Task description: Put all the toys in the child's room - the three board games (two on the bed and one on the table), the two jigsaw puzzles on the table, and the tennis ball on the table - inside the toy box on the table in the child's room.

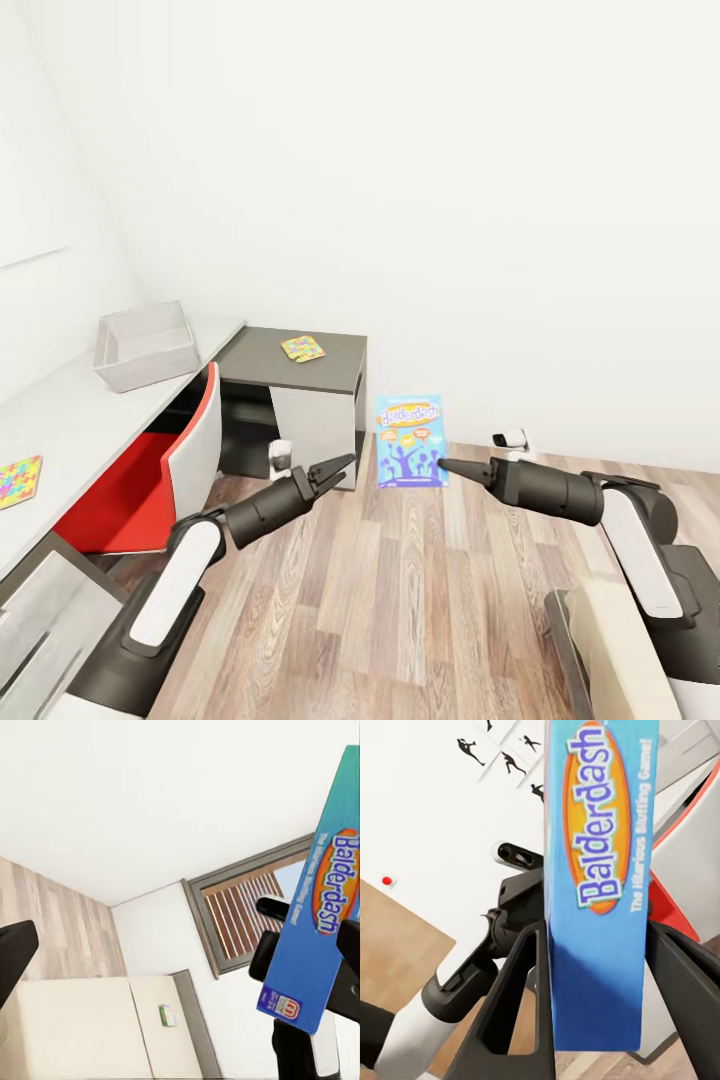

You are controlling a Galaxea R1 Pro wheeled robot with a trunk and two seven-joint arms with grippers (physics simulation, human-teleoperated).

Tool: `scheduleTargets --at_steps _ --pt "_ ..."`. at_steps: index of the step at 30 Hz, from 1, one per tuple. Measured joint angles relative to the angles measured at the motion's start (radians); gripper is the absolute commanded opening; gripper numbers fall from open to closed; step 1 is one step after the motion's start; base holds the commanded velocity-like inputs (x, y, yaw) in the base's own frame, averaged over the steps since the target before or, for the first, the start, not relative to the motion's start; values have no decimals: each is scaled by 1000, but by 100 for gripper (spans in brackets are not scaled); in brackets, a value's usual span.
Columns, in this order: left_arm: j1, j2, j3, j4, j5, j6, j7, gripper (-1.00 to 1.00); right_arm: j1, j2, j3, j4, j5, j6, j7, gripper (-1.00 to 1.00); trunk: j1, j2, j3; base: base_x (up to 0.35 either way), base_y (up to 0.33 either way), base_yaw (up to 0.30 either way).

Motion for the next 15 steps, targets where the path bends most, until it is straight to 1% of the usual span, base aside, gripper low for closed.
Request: scheduleTargets --at_steps 5,13,15 --pt "-5 -7 -10 -2 -5 1 -2 100 0 1 3 0 0 0 -1 -100 0 0 0 0 0 0" --pt "-8 -13 -16 -5 -8 1 -3 100 0 2 4 0 1 0 -1 -100 0 0 0 0 0 0" --pt "-10 -14 -23 -7 -9 1 -3 100 0 2 5 1 1 0 -1 -100 0 0 0 0 0 0"
